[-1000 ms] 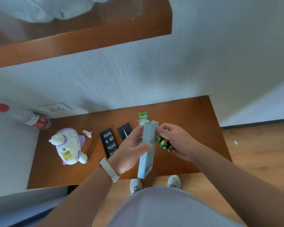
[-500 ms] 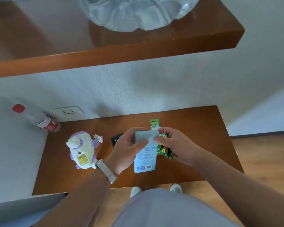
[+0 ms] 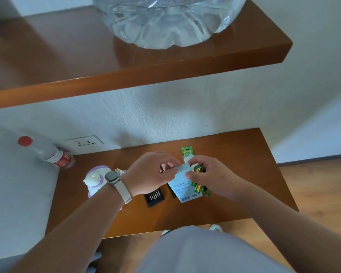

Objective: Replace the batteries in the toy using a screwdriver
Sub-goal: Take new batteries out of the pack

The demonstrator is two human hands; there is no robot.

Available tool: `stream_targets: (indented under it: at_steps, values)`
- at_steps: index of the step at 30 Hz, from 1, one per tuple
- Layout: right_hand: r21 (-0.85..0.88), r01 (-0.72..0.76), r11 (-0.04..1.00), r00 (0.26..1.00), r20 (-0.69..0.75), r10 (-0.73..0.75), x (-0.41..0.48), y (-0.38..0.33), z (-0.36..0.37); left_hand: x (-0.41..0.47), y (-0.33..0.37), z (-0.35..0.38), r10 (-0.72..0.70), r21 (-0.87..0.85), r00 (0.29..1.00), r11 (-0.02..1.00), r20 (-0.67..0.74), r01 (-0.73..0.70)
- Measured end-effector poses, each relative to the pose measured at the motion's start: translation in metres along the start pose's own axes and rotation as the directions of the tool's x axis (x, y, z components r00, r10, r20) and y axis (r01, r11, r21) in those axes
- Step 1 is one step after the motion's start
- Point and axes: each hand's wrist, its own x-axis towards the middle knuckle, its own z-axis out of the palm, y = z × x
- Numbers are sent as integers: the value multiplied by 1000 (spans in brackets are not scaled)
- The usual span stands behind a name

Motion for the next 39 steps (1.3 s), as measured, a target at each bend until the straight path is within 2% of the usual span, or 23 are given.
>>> stream_targets:
  at_steps: [7,11,14,22,28,31,33,35,39]
  values:
    - [-74,16,997,1000,4,-16,0,5,-4,4,4,4,143,199,990,970,1,-140]
    - [-93,16,996,1000,2,-16,-2,7,-8,7,5,11,329,377,944,872,15,-310]
    - [-105,24,994,1000,8,-24,-4,8,-12,10,6,17,408,420,913,823,32,-382]
    - [-94,27,995,1000,13,-26,-6,11,-20,14,5,28,487,413,873,794,9,-447]
    - [-83,9,997,1000,10,-8,-5,13,-25,17,2,39,493,422,870,794,-25,-438]
    - [-74,-12,997,1000,28,14,-5,16,-25,19,0,41,432,362,893,859,-131,-362]
    - [-73,-17,997,999,35,20,-5,17,-25,19,-2,41,348,266,909,921,-232,-284]
    - [-55,-17,998,999,34,19,-4,17,-25,18,-2,41,307,174,907,948,-289,-265]
    - [32,-7,999,1000,21,6,-4,15,-30,12,0,42,393,190,859,918,-329,-347]
